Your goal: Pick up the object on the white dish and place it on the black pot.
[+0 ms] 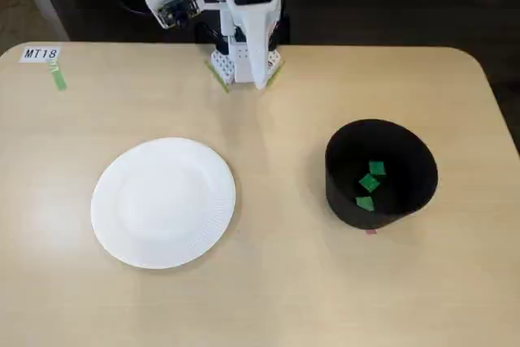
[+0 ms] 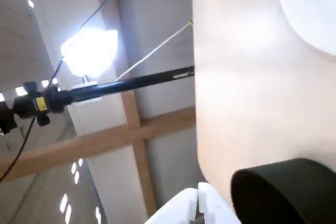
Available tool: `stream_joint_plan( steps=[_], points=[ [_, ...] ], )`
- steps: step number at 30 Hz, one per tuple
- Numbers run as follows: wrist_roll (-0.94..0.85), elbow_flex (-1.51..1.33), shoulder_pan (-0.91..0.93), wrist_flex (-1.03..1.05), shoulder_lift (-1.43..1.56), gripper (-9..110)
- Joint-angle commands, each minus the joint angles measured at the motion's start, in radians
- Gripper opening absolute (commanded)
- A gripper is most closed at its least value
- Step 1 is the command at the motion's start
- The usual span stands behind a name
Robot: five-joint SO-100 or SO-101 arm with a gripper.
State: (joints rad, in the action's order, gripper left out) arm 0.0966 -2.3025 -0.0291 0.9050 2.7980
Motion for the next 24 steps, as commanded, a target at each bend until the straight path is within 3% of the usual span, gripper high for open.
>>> stream_joint_plan(
  steps=[1,9,24],
  points=[
    [-0.02,-0.176,0.006,-0.015,0.124,0],
    [-0.077,-0.532,0.025,0.097,0.52,0],
    [-0.176,-0.726,0.041,0.115,0.531,0]
  ],
)
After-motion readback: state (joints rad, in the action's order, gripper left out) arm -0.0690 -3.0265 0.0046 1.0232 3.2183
